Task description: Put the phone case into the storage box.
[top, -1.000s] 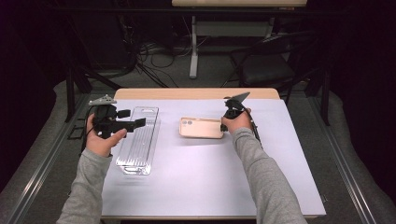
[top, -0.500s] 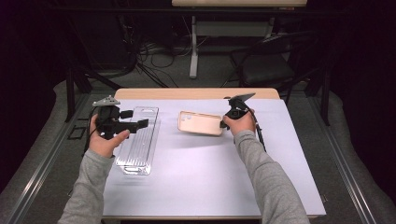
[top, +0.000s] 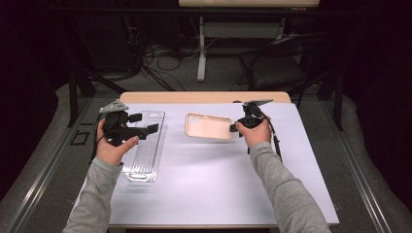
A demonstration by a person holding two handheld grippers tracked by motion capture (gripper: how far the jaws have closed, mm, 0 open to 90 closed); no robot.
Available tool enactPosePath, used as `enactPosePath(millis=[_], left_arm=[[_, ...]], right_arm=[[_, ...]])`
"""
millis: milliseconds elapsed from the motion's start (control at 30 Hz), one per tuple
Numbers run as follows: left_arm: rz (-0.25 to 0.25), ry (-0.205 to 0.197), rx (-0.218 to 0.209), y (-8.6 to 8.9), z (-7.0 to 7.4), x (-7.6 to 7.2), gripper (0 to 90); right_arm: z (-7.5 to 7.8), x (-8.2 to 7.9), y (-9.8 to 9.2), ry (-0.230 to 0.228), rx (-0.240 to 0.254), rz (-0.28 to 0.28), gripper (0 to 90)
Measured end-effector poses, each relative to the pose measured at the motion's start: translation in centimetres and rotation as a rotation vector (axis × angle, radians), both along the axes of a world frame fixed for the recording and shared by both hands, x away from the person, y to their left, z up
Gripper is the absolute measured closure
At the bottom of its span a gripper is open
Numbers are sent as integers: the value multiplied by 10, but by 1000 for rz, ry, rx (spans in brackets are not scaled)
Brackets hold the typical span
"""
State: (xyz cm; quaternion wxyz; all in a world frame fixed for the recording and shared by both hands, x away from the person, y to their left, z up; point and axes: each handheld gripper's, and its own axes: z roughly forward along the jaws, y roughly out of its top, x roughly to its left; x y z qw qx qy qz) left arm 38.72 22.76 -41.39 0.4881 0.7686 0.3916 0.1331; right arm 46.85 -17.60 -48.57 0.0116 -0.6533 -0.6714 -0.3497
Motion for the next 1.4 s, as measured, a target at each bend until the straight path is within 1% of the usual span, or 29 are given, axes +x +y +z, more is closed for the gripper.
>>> enactPosePath(millis=[33, 67, 100, 200, 233, 367, 400, 433, 467, 500, 533, 667, 733, 800, 833, 867, 933, 967, 1033, 1067, 1133, 1267, 1300, 1367, 1400], left_arm=[[-3, -3, 1, -1, 0, -1, 153], [-8, -4, 3, -2, 0, -1, 154], [-9, -7, -1, -4, 0, -1, 155], [-17, -14, 6, -8, 1, -3, 155], [-19, -21, 5, -9, 1, -4, 155], [-29, -38, -2, -16, 1, -7, 156], [-31, -42, -5, -18, 1, -7, 156], [-36, -44, -5, -19, 1, -8, 156], [-38, -47, -9, -21, 0, -9, 157], [-40, -50, -13, -23, 0, -9, 157], [-43, -53, -18, -25, -1, -10, 158], [-59, -54, -24, -34, -4, -12, 160], [-63, -50, -29, -38, -5, -13, 183], [-76, -49, -46, -41, -6, -14, 214], [-80, -45, -54, -42, -7, -15, 214], [-84, -39, -57, -43, -8, -15, 228], [-85, -33, -68, -45, -9, -15, 250], [-86, -29, -78, -46, -10, -16, 273], [-79, -29, -94, -48, -12, -17, 277], [-79, -29, -89, -48, -13, -17, 277], [-80, -24, -94, -51, -14, -17, 277], [-78, -9, -96, -54, -18, -18, 293], [-74, -11, -98, -55, -19, -18, 293], [-69, -19, -98, -56, -20, -19, 331], [-65, -21, -99, -57, -21, -19, 331]], right_arm=[[1, -2, 0, -5, -12, 6, 875], [1, -4, 0, -16, -14, 9, 875], [2, -7, 1, -33, -5, 11, 875], [3, -10, 2, -57, 4, 15, 875], [3, -11, 2, -63, 16, 14, 875], [6, -13, 3, -67, 30, 15, 875], [6, -14, 3, -79, 38, 16, 875], [7, -15, 3, -81, 41, 17, 875], [8, -16, 4, -84, 55, 12, 875], [8, -16, 4, -84, 55, 12, 875], [10, -17, 4, -92, 65, 12, 875], [11, -19, 6, -102, 75, 14, 875], [12, -21, 7, -110, 81, 17, 875], [13, -22, 8, -116, 83, 19, 875], [13, -22, 8, -116, 83, 19, 875], [13, -23, 8, -117, 85, 19, 875], [15, -24, 8, -116, 89, 23, 875], [15, -24, 9, -128, 95, 23, 875], [16, -25, 9, -129, 100, 26, 875], [16, -25, 9, -129, 100, 26, 875], [16, -26, 10, -128, 110, 23, 875], [15, -26, 11, -134, 109, 27, 875], [15, -26, 11, -134, 109, 27, 875], [16, -27, 12, -129, 112, 31, 875], [16, -27, 12, -129, 112, 31, 875]])
